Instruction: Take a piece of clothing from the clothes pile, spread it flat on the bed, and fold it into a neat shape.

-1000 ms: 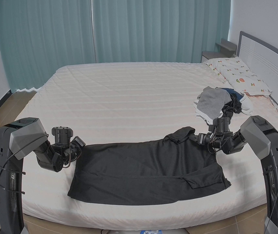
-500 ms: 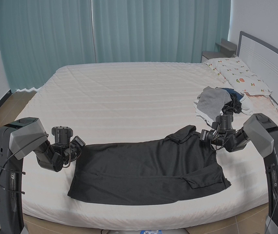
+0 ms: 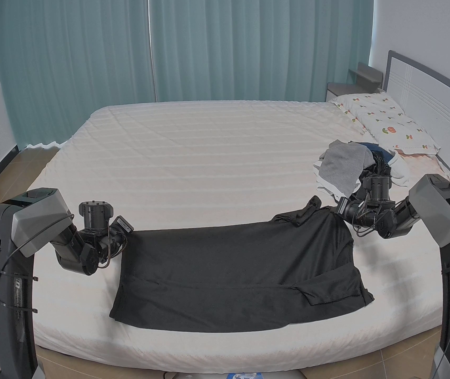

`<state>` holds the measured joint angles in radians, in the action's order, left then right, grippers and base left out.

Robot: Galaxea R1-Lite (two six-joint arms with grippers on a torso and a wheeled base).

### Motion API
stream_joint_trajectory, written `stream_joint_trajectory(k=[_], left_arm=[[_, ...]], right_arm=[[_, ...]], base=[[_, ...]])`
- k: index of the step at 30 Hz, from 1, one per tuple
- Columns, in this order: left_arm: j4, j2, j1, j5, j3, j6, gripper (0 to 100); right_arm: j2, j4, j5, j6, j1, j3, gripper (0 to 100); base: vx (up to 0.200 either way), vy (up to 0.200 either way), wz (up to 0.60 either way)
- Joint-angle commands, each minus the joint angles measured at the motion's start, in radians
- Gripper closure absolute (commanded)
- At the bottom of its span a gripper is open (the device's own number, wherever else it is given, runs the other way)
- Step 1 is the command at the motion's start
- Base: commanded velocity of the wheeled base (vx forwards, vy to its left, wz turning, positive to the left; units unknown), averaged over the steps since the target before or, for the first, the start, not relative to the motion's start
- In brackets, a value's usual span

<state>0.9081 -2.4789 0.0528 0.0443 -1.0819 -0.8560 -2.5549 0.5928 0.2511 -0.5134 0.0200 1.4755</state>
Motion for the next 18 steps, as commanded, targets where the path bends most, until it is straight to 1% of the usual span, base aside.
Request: stream_joint_trajectory(k=[1, 5, 18], left_arm=[[-0.005, 0.014, -0.008, 0.002, 0.000, 0.000, 100], [-0.005, 0.014, -0.010, 0.002, 0.007, 0.006, 100], [0.000, 0.014, -0.007, 0.003, 0.004, 0.014, 100]], right_arm=[[0.021, 0.010, 0.005, -0.011, -0.005, -0.024, 100], [0.025, 0.030, 0.019, -0.019, -0.011, -0.040, 100], [0.033, 0.110, 0.022, -0.028, -0.014, -0.086, 100]], base=[[0.000, 0.000, 0.00], [0.000, 0.000, 0.00], [0.000, 0.000, 0.00]])
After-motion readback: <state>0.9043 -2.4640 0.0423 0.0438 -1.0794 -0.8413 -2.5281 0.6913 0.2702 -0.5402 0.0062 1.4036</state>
